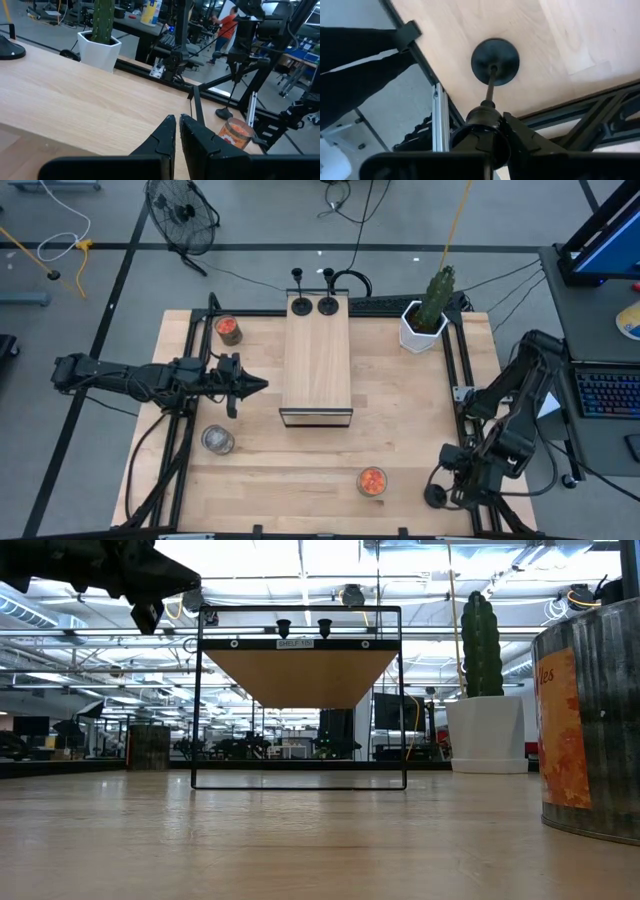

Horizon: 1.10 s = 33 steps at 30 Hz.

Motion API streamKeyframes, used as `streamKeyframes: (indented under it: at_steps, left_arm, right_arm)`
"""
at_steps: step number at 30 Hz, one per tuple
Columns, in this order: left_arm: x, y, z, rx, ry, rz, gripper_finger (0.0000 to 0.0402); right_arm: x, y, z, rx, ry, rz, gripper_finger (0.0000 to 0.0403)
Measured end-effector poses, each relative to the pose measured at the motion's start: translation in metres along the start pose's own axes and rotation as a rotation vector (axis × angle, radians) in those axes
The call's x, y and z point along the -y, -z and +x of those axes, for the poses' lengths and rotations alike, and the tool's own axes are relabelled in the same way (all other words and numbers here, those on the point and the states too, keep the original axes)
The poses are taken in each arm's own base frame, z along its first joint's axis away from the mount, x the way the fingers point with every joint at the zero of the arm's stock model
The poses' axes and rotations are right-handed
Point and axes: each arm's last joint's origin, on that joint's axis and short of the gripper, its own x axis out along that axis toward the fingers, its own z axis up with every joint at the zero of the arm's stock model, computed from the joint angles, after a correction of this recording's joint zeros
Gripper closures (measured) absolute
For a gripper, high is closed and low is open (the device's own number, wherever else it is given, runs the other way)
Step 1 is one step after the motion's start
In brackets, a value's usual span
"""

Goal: Pick & Place candle stick holders
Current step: Put the black candle holder on the shelf

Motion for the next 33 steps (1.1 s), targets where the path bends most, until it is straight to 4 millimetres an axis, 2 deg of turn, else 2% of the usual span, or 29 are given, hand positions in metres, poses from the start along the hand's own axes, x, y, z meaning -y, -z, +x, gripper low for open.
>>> streamKeyframes:
  at_steps: [9, 18, 22, 28, 33]
  left_arm:
    - [0.000, 0.000, 0.000, 0.004, 0.002, -0.026, 0.0371]
    - [0.003, -0.009, 0.000, 0.089, 0.032, -0.055, 0.0371]
    - [0.003, -0.009, 0.000, 0.090, 0.032, -0.055, 0.0371]
    - [0.003, -0.009, 0.000, 0.089, 0.031, -0.055, 0.0371]
    - [0.003, -0.009, 0.000, 0.090, 0.027, -0.031, 0.0371]
  right_arm:
    - [0.014, -0.008, -0.013, -0.051, 0.031, -0.022, 0.0391]
    - [0.023, -0.024, -0.031, 0.038, -0.018, -0.060, 0.0391]
    - [0.025, -0.032, -0.053, 0.111, -0.010, -0.083, 0.0391]
    - [0.035, -0.039, -0.098, 0.199, 0.070, -0.094, 0.0391]
    - [0.042, -0.049, -0.133, 0.341, 0.103, -0.097, 0.0391]
